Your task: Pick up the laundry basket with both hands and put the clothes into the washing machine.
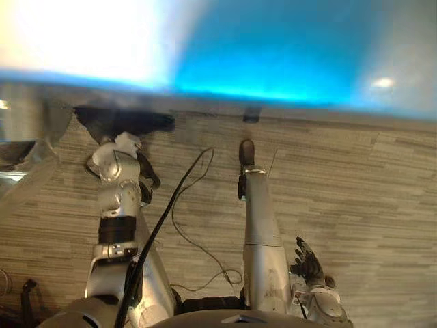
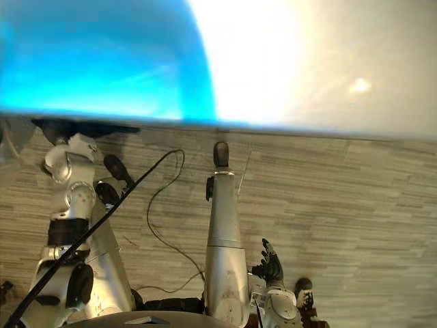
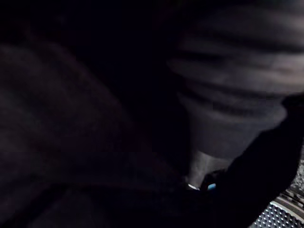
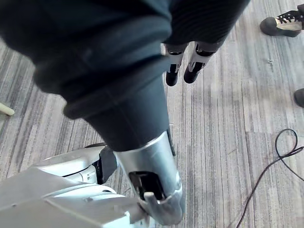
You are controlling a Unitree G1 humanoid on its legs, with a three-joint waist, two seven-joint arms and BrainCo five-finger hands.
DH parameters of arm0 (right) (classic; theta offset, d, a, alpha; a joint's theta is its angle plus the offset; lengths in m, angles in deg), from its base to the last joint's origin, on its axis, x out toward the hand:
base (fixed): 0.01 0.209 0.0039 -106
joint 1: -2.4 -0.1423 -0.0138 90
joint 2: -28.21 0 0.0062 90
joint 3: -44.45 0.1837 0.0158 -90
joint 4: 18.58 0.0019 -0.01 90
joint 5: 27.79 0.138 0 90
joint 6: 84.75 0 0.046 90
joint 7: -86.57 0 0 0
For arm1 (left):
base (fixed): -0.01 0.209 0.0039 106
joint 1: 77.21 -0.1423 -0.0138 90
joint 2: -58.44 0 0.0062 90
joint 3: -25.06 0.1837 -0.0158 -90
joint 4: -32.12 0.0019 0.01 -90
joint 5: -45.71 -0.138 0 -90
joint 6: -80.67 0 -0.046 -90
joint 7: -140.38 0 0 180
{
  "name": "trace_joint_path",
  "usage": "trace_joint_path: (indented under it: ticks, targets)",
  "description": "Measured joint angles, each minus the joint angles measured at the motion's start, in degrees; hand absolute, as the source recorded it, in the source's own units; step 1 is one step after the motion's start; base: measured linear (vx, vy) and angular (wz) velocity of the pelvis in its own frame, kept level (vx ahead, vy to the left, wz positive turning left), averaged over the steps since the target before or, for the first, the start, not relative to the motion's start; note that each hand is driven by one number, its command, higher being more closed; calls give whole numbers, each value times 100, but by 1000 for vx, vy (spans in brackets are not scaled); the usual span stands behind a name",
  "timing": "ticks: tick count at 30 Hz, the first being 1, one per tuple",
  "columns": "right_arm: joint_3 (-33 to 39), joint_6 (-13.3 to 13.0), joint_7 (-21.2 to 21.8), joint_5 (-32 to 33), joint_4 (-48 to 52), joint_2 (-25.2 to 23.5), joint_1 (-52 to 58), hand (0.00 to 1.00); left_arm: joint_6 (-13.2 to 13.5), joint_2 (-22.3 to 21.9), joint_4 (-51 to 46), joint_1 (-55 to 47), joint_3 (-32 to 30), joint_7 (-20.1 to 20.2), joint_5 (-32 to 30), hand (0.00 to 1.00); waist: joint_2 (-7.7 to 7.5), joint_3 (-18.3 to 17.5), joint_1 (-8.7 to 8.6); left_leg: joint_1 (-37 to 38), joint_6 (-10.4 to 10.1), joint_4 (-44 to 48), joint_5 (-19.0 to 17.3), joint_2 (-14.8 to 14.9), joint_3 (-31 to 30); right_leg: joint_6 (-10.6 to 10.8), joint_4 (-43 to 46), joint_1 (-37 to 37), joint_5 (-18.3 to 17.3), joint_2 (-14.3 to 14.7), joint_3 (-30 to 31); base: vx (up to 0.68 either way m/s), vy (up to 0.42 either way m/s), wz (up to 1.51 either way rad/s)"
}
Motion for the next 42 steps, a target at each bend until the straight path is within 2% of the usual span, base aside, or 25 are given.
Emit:
trace_joint_path:
  ticks: [5, 8, 9, 12, 17, 20, 24, 25, 26, 28, 29, 32, 35, 39, 42]
  targets:
    - [-105, -204, 61, 203, -193, 78, -125, 0, 1, 468, 463, 864, 152, -136, -293, 100, -54, 27, -84, -177, -27, -386, 318, 46, -3, -93, -335, -160, 274, 66, -134, -28, 18, -4]
    - [-206, -330, 161, 324, -367, 131, -192, 0, -2, 812, 630, 1489, 471, -216, -532, 100, -92, 11, -105, -172, -85, -764, 503, 44, 33, -203, -651, -159, 391, 65, -265, -2, 7, 1]
    - [-230, -359, 170, 439, -508, 128, -253, 0, -2, 952, 726, 1812, 604, -227, -634, 100, -150, -23, -114, -148, -135, -948, 587, 54, 79, -246, -836, -150, 473, 39, -353, 5, 28, -5]
    - [-310, -392, 199, 615, -717, 150, -370, 0, -3, 1250, 887, 2533, 1028, -213, -687, 100, -211, -59, -162, -57, -256, -1361, 697, 71, 206, -326, -1274, -56, 666, -51, -591, 14, 29, 1]
    - [-498, -399, 273, 707, -841, 306, -436, 0, -1, 1532, 887, 3421, 1604, -213, -739, 100, -298, -160, -207, 20, -309, -1724, 849, 164, 484, -358, -1769, -17, 785, -65, -686, 5, 2, -8]
    - [-547, -413, 403, 902, -1086, 355, -578, 0, -3, 1738, 942, 3939, 1910, -234, -1137, 100, -316, -200, -281, 54, -316, -1911, 854, 231, 631, -294, -2257, 114, 826, -112, -860, -4, 14, -17]
    - [-566, -416, 422, 1167, -1249, 331, -651, 0, -209, 2035, 1530, 4493, 2067, -338, -1918, 100, -328, -210, -339, 151, -322, -2069, 857, 314, 889, -236, -2754, 266, 864, -157, -976, -18, -10, -14]
    - [-567, -419, 466, 1300, -1330, 327, -685, 0, -314, 2058, 1640, 4600, 2067, -382, -2152, 0, -328, -210, -350, 190, -330, -2102, 861, 325, 979, -216, -2808, 288, 876, -169, -966, -21, -29, -6]
    - [-567, -429, 491, 1339, -1374, 319, -702, 0, -357, 2071, 1705, 4657, 2068, -402, -2300, 0, -329, -209, -359, 210, -366, -2141, 882, 321, 1017, -190, -2860, 306, 889, -178, -962, -16, -33, 2]
    - [-608, -472, 527, 1461, -1441, 319, -732, 0, -592, 2172, 1913, 4802, 2074, -533, -3180, 0, -326, -221, -427, 233, -383, -2244, 892, 329, 1095, -127, -3049, 369, 926, -194, -1006, -18, -38, 0]
    - [-626, -513, 539, 1531, -1487, 317, -740, 0, -659, 2181, 1973, 4825, 2069, -575, -3404, 0, -326, -221, -428, 233, -384, -2244, 893, 340, 1102, -124, -3047, 370, 930, -195, -1024, -20, -38, -2]
    - [-683, -668, 644, 1574, -1645, 358, -793, 0, -1135, 2248, 2225, 4826, 2061, -601, -4860, 0, -331, -223, -423, 251, -402, -2261, 903, 356, 1139, -116, -3048, 372, 935, -238, -1125, -23, -39, 1]
    - [-729, -745, 695, 1776, -1828, 351, -870, 0, -1506, 2392, 2430, 4820, 1990, -462, -5877, 0, -352, -221, -425, 321, -439, -2350, 924, 363, 1267, -112, -3046, 370, 938, -258, -1125, -24, -49, 5]
    - [-732, -751, 805, 1848, -1840, 367, -870, 0, -1597, 2535, 2448, 4820, 1828, -301, -6459, 0, -351, -220, -430, 326, -441, -2364, 926, 373, 1267, -37, -3020, 377, 984, -259, -1145, -25, -43, 3]
    - [-768, -751, 847, 1981, -1871, 393, -878, 0, -1561, 2597, 2462, 4821, 1636, -99, -6456, 0, -351, -220, -426, 326, -444, -2380, 927, 372, 1259, -48, -3001, 375, 1002, -259, -1162, -25, -36, 3]
